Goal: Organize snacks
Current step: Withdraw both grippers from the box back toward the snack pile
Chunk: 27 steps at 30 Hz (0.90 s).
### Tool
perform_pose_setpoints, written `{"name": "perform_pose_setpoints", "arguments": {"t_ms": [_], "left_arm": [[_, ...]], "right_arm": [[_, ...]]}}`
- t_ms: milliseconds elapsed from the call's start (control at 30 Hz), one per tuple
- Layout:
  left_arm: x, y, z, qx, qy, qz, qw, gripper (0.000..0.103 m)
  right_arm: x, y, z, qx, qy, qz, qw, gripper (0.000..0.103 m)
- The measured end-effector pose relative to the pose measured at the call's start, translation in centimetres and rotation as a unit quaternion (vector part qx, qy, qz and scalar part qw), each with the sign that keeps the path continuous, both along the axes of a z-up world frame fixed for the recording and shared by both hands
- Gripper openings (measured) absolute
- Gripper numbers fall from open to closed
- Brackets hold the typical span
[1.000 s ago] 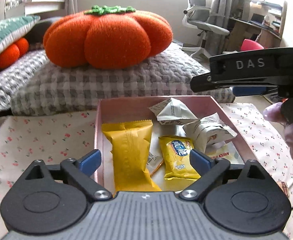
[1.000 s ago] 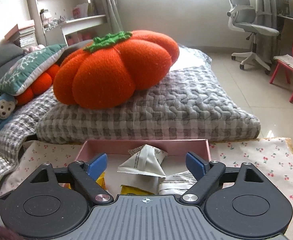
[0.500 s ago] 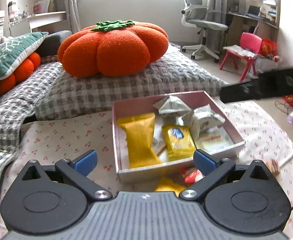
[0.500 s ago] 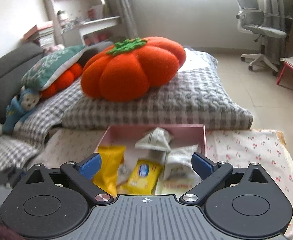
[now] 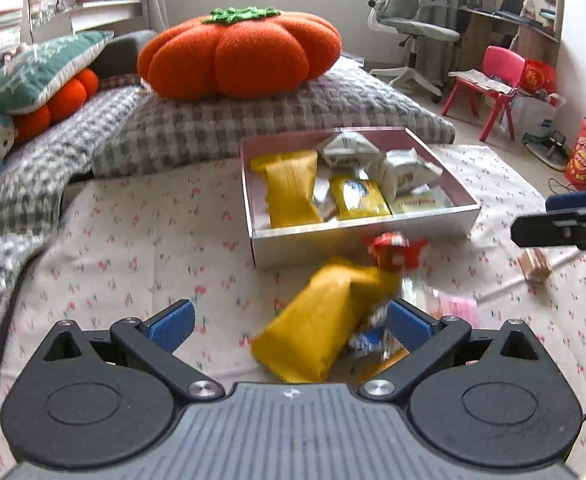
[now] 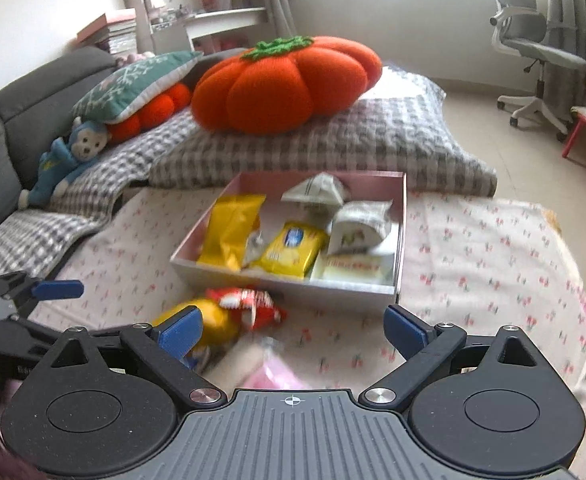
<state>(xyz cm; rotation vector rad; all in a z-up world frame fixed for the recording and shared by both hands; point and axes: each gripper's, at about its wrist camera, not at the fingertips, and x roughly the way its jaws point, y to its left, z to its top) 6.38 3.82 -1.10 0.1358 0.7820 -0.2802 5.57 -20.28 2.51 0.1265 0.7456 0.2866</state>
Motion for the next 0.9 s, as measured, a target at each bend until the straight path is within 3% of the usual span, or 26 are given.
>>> {"name": "perform_pose_setpoints", "arguments": {"t_ms": [233,467,733,900], "left_arm": [[-1.9,1.0,-2.5,-0.010,-0.004,-0.030,0.9995,0.102],[-2.4,2.3,-5.3,-0.012,-0.014,-0.064,0.9978,0.102],[-0.7,3.0,-7.1,-0.005,0.007,-0.091,0.9958,0.102],[0.3,3.5,-7.0,-0.015,0.017,-0.102,0.9945,0.102]], "right_arm": [[-3.0,0.2,-3.8,-0.022,0.012,0.016,1.000,0.099],[-6.5,1.0,-7.0,-0.076,0.011,0.078,0.994,0.099],[-6.9,1.4,-9.5,-0.098,0.041,0.094,0.990,0.101],[-7.0,0.8,-10.2,-0.089,0.015,0.094,0.991,0.103]]}}
